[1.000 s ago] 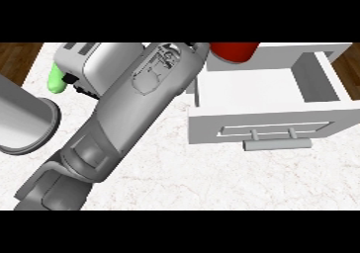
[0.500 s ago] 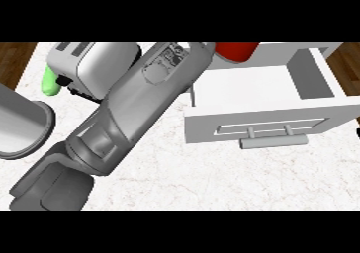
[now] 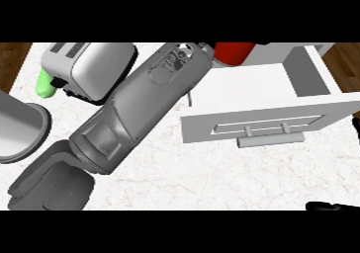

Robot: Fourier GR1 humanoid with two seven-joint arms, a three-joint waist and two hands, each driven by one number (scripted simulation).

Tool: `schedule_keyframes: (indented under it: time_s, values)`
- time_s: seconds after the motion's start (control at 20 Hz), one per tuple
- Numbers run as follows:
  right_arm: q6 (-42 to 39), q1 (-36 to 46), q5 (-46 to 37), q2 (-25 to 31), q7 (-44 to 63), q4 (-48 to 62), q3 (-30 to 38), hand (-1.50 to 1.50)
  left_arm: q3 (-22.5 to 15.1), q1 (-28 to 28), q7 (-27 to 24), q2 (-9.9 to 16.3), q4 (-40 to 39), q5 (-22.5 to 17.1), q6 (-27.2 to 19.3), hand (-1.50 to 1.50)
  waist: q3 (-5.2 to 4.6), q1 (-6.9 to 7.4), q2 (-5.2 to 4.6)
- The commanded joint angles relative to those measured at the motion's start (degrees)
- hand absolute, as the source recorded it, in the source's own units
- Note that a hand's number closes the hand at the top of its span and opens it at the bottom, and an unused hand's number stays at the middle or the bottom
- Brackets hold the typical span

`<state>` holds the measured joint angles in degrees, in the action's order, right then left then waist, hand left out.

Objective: Pick up the can, place it into the drawer and close the drawer

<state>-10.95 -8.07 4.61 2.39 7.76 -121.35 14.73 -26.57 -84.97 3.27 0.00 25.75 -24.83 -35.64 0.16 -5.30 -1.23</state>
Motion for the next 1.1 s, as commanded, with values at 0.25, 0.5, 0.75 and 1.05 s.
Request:
schedule_keyframes:
  time_s: [0.25,0.5,0.75,1.05]
  values:
    - [0.9,2.0,-0.5,-0.3,2.0,-0.9,-1.4,-1.5,-5.8,1.2,-4.0,0.0,-4.6,-1.5,-1.6,1.5,-0.01,-0.88,-0.28]
    - [-0.2,2.2,0.2,1.3,0.7,0.2,0.2,-1.5,-8.0,1.4,-3.8,0.0,-4.2,-3.3,-3.0,1.5,0.04,-1.75,-0.37]
    - [-0.2,4.3,1.3,2.3,2.7,-0.1,0.6,-1.5,-9.4,2.6,-4.8,0.0,-4.3,-4.6,-6.2,-1.5,0.01,-1.93,-0.52]
    - [-0.5,0.7,1.0,1.2,2.2,-2.4,-0.1,-1.5,-9.5,3.0,-6.5,0.0,-5.9,-6.4,-7.4,-1.5,-0.01,-2.29,-0.54]
